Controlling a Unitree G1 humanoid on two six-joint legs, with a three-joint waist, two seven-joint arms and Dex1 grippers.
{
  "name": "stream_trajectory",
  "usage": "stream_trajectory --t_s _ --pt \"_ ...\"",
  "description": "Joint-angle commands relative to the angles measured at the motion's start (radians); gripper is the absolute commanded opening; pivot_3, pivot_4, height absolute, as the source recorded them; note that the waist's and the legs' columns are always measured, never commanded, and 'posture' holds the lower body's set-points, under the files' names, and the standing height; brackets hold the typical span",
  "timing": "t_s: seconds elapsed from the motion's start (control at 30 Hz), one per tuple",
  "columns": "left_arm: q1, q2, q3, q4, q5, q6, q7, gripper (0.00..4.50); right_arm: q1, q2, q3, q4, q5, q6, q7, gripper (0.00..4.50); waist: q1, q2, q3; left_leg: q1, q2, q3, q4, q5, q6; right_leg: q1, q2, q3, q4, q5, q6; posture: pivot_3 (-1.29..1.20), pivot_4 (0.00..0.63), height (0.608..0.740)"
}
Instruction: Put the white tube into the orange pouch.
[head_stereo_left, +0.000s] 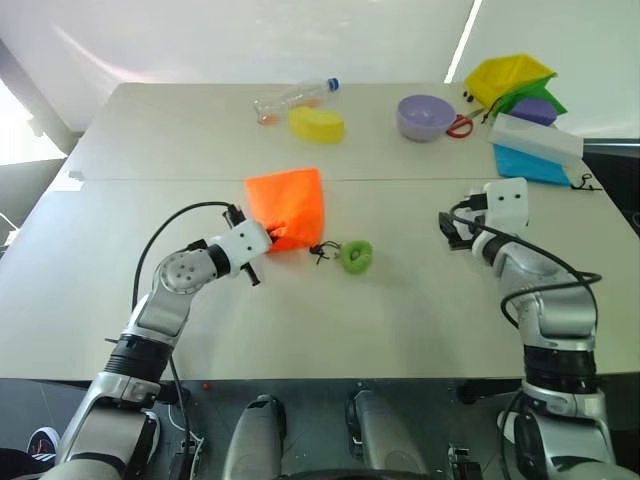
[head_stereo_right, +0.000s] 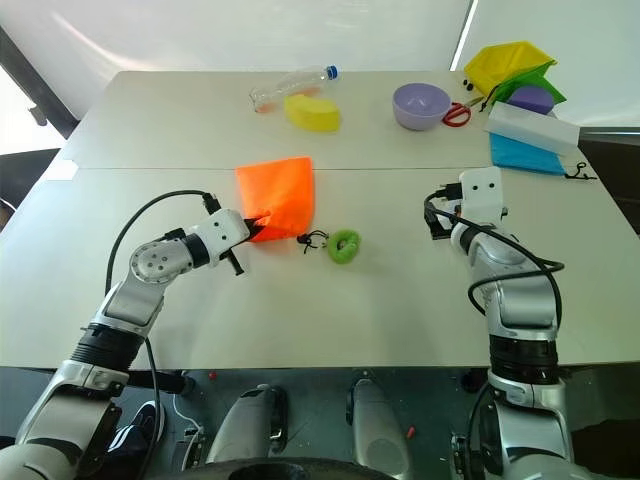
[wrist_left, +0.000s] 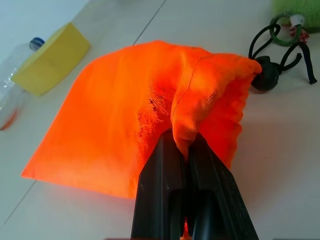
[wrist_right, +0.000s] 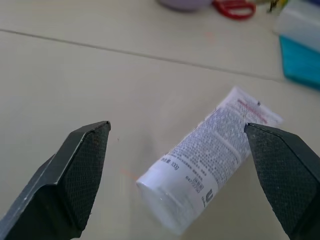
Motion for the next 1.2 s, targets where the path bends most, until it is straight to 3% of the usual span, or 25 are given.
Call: stream_trajectory --t_s 0.03,0.4,0.5,0.6,0.63,0.8,0.9,1.13,1.2 --pt "-0.018 -0.005 0.008 -0.013 -0.007 -0.026 0.005 0.06 -0.036 -0.01 -0.01 0.049 -0.061 0.03 -0.079 4.5 0.004 0.0 0.0 0.0 0.0 0.0 0.0 0.0 0.0 0.0 0.0 0.0 0.0 0.0 0.0 0.0 0.15 0.74" --pt "0.008 0.0 0.017 -0.052 -0.009 -0.002 0.015 0.06 -0.068 0.041 -0.05 0.19 -0.064 -0.019 -0.142 4.5 -0.005 0.0 0.0 0.0 0.0 0.0 -0.001 0.0 0.0 0.0 0.0 0.0 0.0 0.0 0.001 0.0 0.15 0.74" --pt "0.011 -0.002 0.016 -0.061 -0.009 0.001 0.016 0.0 -0.073 0.057 -0.067 0.207 -0.054 -0.039 -0.136 3.59 -0.004 0.0 0.0 0.0 0.0 0.0 -0.001 0.0 0.0 0.0 0.0 0.0 0.0 0.0 0.001 0.0 0.15 0.74" --pt "0.012 -0.001 0.014 -0.065 -0.006 0.0 0.017 0.0 -0.071 0.06 -0.083 0.213 -0.038 -0.027 -0.127 2.07 -0.004 0.0 0.0 0.0 0.0 0.0 -0.001 0.0 0.0 0.0 0.0 0.0 0.0 0.001 0.001 0.0 0.15 0.74" --pt "0.012 0.0 0.014 -0.063 -0.004 -0.002 0.018 0.0 -0.067 0.061 -0.091 0.212 -0.033 -0.019 -0.127 1.78 -0.003 0.0 0.0 0.0 0.0 0.0 -0.001 0.0 0.0 0.0 0.0 0.0 0.0 0.001 0.001 0.0 0.15 0.74" --pt "0.012 0.006 0.015 -0.063 -0.005 -0.004 0.015 0.0 -0.053 0.048 -0.09 0.195 -0.025 -0.012 -0.109 1.79 -0.002 0.0 0.0 0.0 0.0 0.0 -0.001 0.0 0.0 0.0 0.0 0.0 0.0 0.0 0.001 0.0 0.15 0.74" --pt "0.014 0.004 0.014 -0.067 -0.007 0.001 0.015 0.0 -0.008 -0.03 0.017 0.097 -0.008 -0.05 0.055 1.79 -0.002 0.0 0.0 0.0 0.0 0.0 -0.001 0.0 0.0 0.0 0.0 0.0 0.0 0.0 0.001 0.0 0.15 0.74" --pt "0.019 0.0 0.007 -0.087 -0.003 0.007 0.02 0.0 0.191 -0.236 0.08 -0.316 0.272 -0.036 0.528 1.79 -0.002 0.001 0.001 -0.001 0.0 -0.001 -0.003 0.0 0.0 -0.001 0.0 0.0 0.0 -0.001 0.004 0.0 0.15 0.74" --pt "0.021 0.003 0.007 -0.092 -0.003 0.011 0.019 0.0 0.245 -0.287 0.115 -0.435 0.335 -0.027 0.607 1.79 0.0 0.001 0.001 -0.001 0.0 -0.002 -0.003 0.0 0.0 -0.001 0.0 0.0 0.0 -0.001 0.004 0.0 0.15 0.74"
